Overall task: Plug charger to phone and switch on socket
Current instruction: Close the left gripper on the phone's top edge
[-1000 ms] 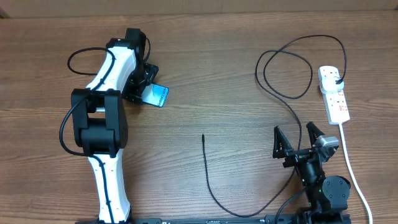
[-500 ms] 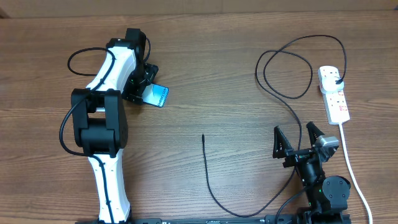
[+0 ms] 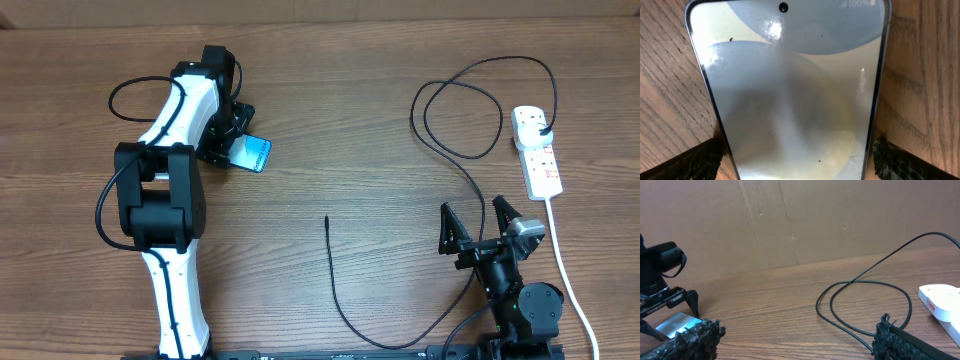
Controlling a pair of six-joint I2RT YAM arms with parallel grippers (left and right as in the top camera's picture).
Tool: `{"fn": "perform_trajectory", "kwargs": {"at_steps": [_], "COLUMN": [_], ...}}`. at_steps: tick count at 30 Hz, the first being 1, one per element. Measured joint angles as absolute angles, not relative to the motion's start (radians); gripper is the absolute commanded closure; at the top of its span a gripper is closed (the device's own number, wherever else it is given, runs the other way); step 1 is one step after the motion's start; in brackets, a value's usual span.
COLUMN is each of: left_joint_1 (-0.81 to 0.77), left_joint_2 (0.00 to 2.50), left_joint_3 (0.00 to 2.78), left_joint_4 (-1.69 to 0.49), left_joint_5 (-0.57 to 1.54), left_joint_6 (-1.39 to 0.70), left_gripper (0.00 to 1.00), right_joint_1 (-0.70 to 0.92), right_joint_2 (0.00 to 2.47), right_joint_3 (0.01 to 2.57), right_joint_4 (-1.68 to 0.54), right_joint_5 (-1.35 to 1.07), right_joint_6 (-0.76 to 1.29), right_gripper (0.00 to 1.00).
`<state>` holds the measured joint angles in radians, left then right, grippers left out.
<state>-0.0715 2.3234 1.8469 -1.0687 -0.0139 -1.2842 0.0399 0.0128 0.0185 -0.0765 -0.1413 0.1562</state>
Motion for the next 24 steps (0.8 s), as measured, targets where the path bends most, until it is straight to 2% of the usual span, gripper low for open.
{"fn": "perform_trajectory", "kwargs": {"at_steps": [24], "left_joint_1": [-0.057], "left_joint_2": [2.323], "left_joint_3": [1.847], "left_joint_4": [-1.068], "left_joint_5": [-0.015], "left_joint_6": [-1.283], "left_gripper": [0.00], "right_joint_1": [0.040], "right_joint_2": [0.013], "right_joint_3": [0.019], "right_joint_4": [-0.076], "right_joint_5": [-0.142], "right_joint_6": [0.156], "right_gripper": [0.00]}}
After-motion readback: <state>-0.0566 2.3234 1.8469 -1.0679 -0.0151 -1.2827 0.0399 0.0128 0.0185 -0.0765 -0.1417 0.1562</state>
